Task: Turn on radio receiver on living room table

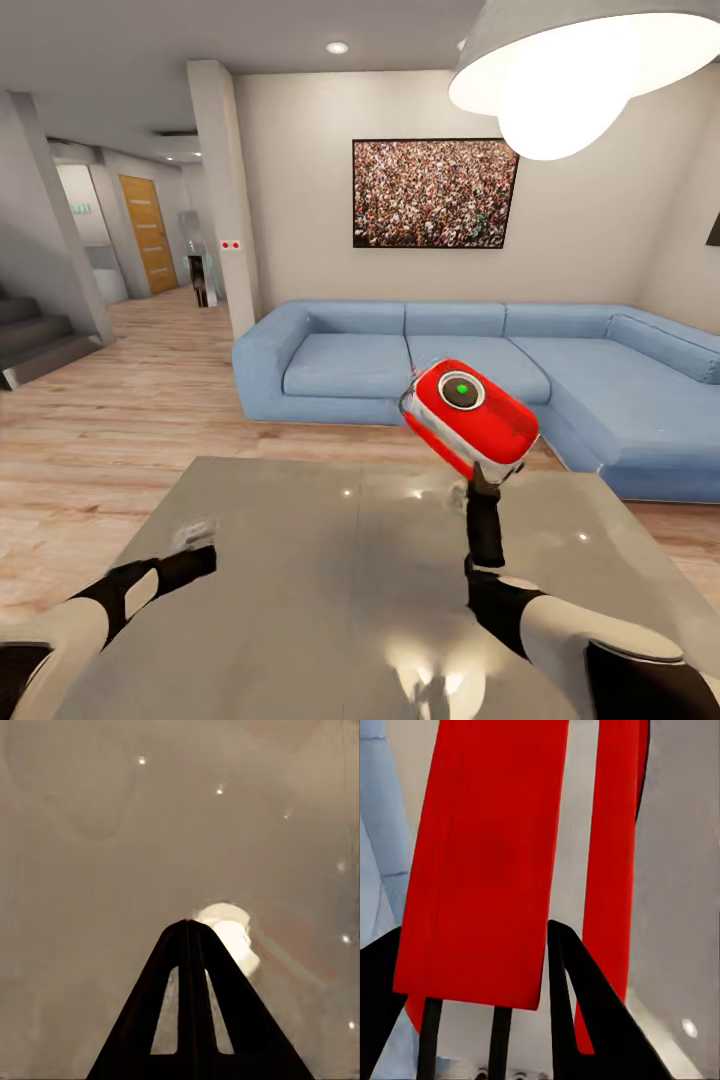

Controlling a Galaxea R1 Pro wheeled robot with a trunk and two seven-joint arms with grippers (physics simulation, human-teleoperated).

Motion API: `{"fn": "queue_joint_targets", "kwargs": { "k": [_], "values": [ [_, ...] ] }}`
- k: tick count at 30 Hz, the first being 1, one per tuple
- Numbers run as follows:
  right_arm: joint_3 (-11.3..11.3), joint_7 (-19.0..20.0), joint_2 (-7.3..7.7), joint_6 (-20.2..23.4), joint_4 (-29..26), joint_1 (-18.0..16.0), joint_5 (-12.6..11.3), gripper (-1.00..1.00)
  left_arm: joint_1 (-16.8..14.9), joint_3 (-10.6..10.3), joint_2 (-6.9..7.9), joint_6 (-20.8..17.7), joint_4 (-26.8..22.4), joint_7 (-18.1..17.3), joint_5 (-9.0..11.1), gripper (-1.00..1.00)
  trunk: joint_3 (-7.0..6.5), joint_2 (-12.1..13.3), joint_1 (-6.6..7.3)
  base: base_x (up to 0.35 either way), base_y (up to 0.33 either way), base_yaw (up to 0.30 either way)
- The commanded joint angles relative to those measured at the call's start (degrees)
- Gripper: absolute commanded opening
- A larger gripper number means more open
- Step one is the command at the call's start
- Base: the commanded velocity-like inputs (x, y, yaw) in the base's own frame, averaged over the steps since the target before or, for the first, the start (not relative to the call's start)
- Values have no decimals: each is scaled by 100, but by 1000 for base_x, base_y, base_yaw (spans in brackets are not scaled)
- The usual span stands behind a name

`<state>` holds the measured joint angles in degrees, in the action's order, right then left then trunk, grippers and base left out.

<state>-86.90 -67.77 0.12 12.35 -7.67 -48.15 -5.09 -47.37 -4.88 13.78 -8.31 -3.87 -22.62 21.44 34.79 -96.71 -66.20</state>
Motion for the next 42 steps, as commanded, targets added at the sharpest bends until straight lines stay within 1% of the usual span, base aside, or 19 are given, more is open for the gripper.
{"fn": "queue_joint_targets", "kwargs": {
  "k": [1,5,7,8,9,10,13,15,16,17,18,20,24,27,29,33,34,38,42],
  "values": [
    [49,85,-3,-90,-12,-2,34,-100,0,1,-3,49,72,-1,-54,-100,-1,-1,1,0,0,0],
    [865,1028,-8,-896,-299,-9,34,-100,0,-25,-5,300,555,-9,-241,-100,-1,-1,1,0,0,0],
    [1441,1529,-5,-1141,-510,-10,33,-100,0,-28,28,472,722,-7,-274,-100,-1,-1,1,0,0,0],
    [1799,1832,-1,-1205,-640,-10,33,-100,1,-29,53,578,767,-4,-282,-100,-1,-1,1,0,0,0],
    [2401,2414,8,-1263,-845,-10,34,-100,27,-30,118,747,809,-2,-287,-100,-1,-1,1,0,0,0],
    [2619,2648,11,-1275,-904,-10,34,-100,48,-30,140,801,818,-3,-287,-100,-1,-1,1,0,0,0],
    [3999,4244,27,-1306,-1146,-11,43,-100,168,-28,215,1064,837,-5,-275,-100,-1,-1,1,0,0,0],
    [4796,5102,30,-1297,-1235,-11,48,-100,214,-28,235,1190,841,-6,-268,-100,-1,-1,1,0,0,0],
    [5260,5537,34,-1281,-1266,-11,50,-100,240,-28,241,1254,842,-2,-265,-100,-1,-1,1,0,0,0],
    [5496,5742,35,-1272,-1281,-11,50,-100,258,-27,244,1279,843,0,-264,-100,-1,-1,1,0,0,0],
    [5669,5903,37,-1264,-1291,-11,51,-100,274,-25,246,1295,843,1,-264,-100,-1,-1,1,0,0,0],
    [5861,6150,40,-1246,-1301,-11,45,-100,295,-23,243,1317,844,7,-263,-100,-1,-1,1,0,0,0],
    [5982,6619,46,-1070,-1306,-11,-27,-100,335,-22,228,1359,844,11,-256,-100,-1,-1,1,0,0,0],
    [6052,7088,154,-367,-1402,-11,-171,-100,361,-22,218,1517,844,13,-255,-100,-1,-1,1,0,0,0],
    [6272,7286,227,179,-1661,-11,-279,-100,386,-21,206,1569,844,18,-250,-100,-1,-1,1,0,0,0],
    [6991,7384,299,1243,-1977,-11,-321,-100,410,-16,183,1598,844,22,-246,-100,-1,-1,1,0,0,0],
    [7111,7390,307,1485,-2045,-11,-317,-100,414,-15,181,1601,844,25,-246,-100,-1,-1,1,0,0,0],
    [7285,7394,321,2089,-2299,-11,-309,-100,427,-13,179,1605,844,35,-245,-100,-1,-1,1,0,0,0],
    [7320,7406,333,2229,-2387,-11,-308,-100,439,-18,171,1609,844,38,-245,-100,-1,-1,1,0,0,0]
  ]
}}
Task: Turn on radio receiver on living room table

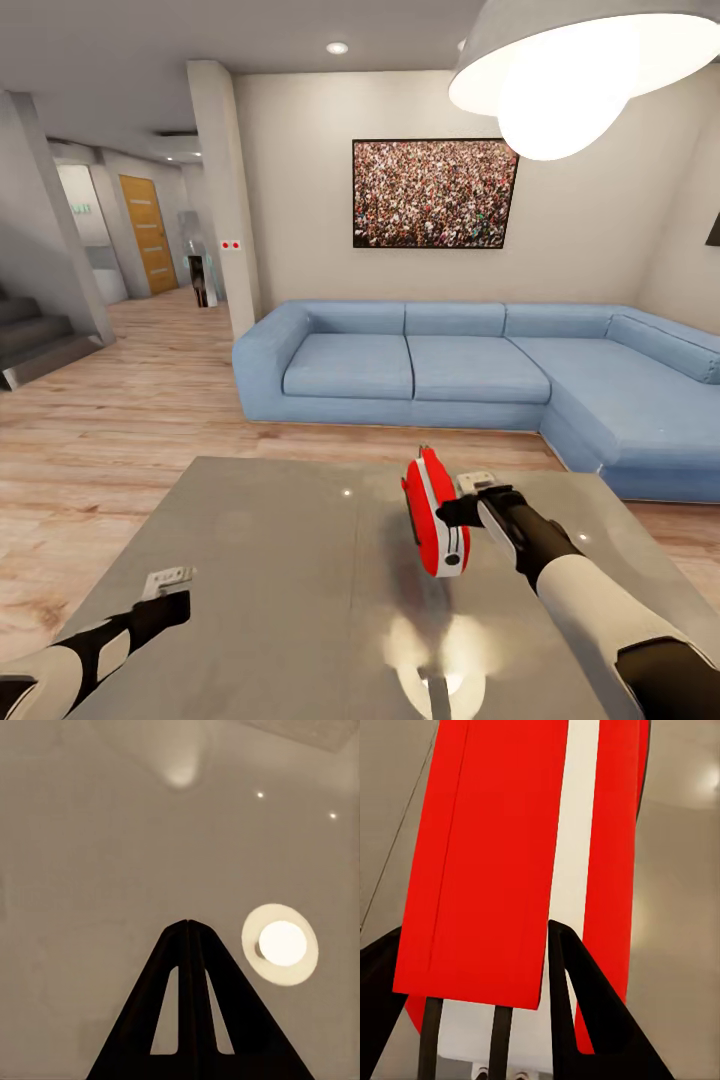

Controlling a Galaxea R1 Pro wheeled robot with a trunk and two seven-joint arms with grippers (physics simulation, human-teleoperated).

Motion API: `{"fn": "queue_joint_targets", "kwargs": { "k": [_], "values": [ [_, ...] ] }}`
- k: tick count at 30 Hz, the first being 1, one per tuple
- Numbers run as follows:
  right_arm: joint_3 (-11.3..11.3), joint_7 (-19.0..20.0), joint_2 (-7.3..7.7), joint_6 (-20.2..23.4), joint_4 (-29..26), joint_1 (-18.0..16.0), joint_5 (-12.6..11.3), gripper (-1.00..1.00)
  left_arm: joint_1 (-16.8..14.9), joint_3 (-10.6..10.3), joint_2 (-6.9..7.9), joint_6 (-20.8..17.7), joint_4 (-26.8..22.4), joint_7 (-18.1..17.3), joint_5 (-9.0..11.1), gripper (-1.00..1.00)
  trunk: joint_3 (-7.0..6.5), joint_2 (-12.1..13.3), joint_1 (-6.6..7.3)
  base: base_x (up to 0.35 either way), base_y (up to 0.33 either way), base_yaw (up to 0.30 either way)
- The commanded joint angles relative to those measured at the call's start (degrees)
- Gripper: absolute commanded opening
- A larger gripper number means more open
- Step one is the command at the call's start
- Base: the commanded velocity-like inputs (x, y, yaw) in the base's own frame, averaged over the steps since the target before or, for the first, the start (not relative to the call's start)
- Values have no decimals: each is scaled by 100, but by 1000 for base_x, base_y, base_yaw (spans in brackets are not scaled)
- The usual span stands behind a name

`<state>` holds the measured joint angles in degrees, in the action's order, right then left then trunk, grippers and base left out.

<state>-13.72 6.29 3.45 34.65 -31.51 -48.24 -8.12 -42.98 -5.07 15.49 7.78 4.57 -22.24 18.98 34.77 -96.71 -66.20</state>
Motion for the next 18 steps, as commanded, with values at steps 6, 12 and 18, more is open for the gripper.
{"fn": "queue_joint_targets", "kwargs": {
  "k": [6,12,18],
  "values": [
    [3,49,-2,-28,18,5,-16,-100,26,-1,-8,4,0,0,0,-100,0,0,0,0,0,0],
    [-7,44,-2,-31,30,8,-8,-100,35,0,-25,0,0,0,0,-100,0,0,0,0,0,0],
    [-30,36,-9,36,27,8,-17,-100,36,5,-9,-50,-8,-53,0,-100,0,0,0,0,0,0]
  ]
}}
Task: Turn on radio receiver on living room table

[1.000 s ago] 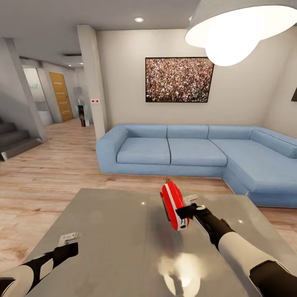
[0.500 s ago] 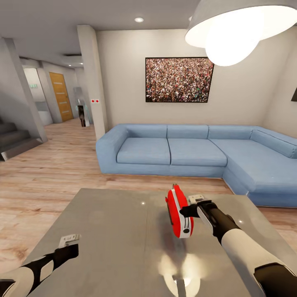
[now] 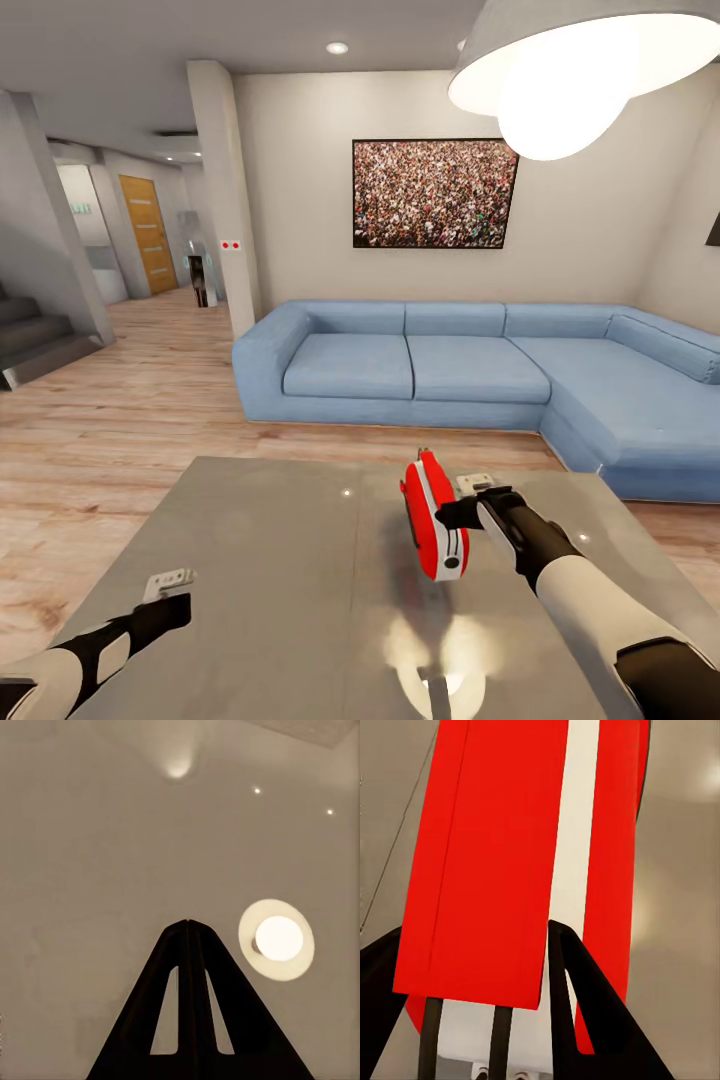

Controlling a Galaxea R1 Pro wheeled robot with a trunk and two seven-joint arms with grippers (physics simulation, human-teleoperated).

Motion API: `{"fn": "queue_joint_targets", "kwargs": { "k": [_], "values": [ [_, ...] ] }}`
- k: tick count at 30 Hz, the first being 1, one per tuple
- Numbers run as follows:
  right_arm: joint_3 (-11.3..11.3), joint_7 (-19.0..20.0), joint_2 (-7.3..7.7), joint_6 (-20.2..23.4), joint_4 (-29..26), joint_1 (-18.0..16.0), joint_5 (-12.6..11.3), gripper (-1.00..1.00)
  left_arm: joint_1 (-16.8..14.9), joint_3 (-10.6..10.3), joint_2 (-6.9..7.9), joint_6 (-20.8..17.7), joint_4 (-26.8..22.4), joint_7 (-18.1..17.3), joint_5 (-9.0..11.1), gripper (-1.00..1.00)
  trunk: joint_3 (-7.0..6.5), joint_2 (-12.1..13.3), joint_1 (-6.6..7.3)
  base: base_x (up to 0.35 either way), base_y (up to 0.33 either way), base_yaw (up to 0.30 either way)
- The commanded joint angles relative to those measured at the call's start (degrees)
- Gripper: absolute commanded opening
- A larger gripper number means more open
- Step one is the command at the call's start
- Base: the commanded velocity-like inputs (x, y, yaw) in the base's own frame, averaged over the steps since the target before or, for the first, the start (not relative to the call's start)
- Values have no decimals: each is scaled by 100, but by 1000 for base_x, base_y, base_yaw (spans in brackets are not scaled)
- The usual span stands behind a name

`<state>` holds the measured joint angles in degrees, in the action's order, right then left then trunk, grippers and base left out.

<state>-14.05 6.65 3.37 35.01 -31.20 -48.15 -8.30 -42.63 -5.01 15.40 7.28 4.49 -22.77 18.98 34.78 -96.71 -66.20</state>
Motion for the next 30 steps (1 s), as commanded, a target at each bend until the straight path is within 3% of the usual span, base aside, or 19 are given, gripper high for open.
{"fn": "queue_joint_targets", "kwargs": {
  "k": [1,13,19,30],
  "values": [
    [1,4,2,5,-1,-2,-13,-100,0,0,3,-8,0,0,0,-100,-1,0,0,0,0,0],
    [-1,27,67,23,102,-2,-56,-100,0,0,3,-37,-1,-7,-17,-100,-1,0,0,0,0,0],
    [-1,540,68,22,105,-2,-47,-100,0,6,25,-42,-1,0,-11,-100,-1,0,0,0,0,0],
    [-1,611,68,15,119,-2,-39,-100,0,9,28,-43,-1,11,-17,-100,-1,0,0,0,0,0]
  ]
}}
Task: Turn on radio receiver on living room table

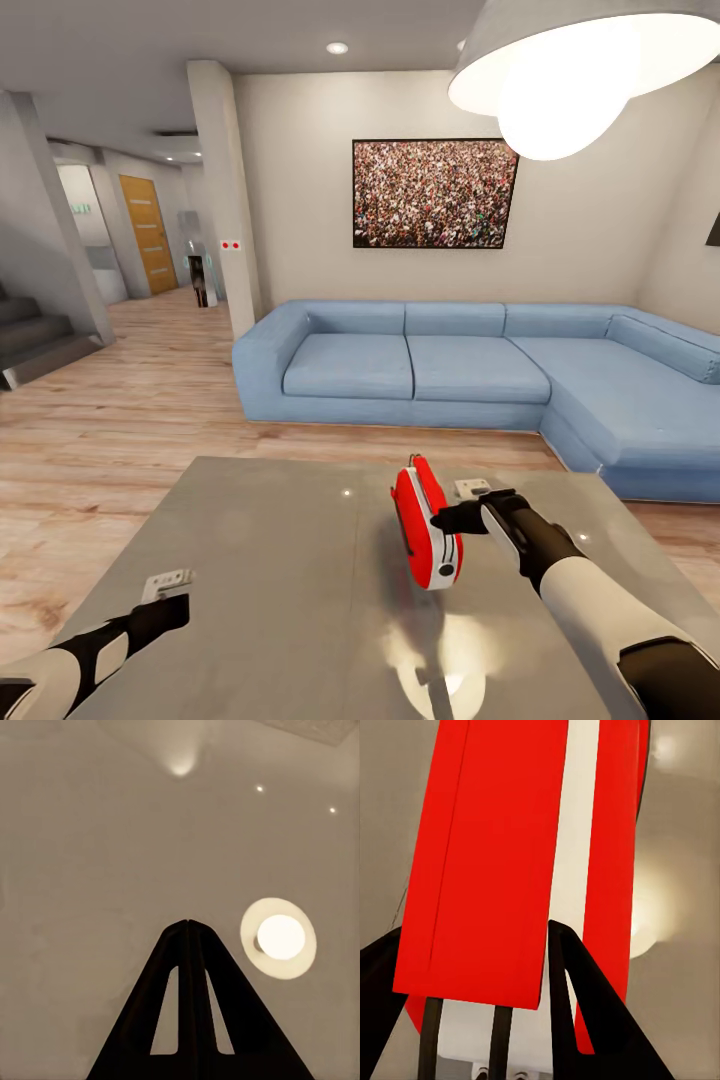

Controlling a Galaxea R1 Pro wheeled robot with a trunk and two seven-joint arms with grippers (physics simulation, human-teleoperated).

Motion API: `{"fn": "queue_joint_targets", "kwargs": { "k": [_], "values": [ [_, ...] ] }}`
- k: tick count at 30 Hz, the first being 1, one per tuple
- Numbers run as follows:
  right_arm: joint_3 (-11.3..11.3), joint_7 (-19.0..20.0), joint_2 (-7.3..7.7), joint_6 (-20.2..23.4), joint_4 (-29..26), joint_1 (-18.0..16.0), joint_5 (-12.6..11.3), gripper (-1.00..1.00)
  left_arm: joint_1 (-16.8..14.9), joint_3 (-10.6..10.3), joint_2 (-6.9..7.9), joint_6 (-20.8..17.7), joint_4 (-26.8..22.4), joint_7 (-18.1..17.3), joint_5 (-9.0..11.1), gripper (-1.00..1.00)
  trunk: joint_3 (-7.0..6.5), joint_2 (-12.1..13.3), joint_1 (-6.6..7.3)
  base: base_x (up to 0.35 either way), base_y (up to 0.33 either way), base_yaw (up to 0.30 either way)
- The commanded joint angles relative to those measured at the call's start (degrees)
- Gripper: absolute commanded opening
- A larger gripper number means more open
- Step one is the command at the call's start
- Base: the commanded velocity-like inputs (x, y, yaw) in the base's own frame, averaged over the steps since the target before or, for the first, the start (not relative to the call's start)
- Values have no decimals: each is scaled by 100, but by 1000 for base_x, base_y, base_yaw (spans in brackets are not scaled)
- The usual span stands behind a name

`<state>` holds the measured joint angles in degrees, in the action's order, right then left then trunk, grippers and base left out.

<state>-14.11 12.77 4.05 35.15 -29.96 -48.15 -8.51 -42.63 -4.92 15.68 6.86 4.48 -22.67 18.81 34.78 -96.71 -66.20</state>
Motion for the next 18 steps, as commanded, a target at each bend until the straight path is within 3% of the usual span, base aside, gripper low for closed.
{"fn": "queue_joint_targets", "kwargs": {
  "k": [1,18],
  "values": [
    [4,-25,0,1,27,-2,-14,-100,0,0,1,0,0,4,0,-100,0,0,0,0,0,0],
    [4,-563,-1,-51,101,-2,2,-100,0,0,-18,-9,0,8,0,-100,0,0,0,0,0,0]
  ]
}}
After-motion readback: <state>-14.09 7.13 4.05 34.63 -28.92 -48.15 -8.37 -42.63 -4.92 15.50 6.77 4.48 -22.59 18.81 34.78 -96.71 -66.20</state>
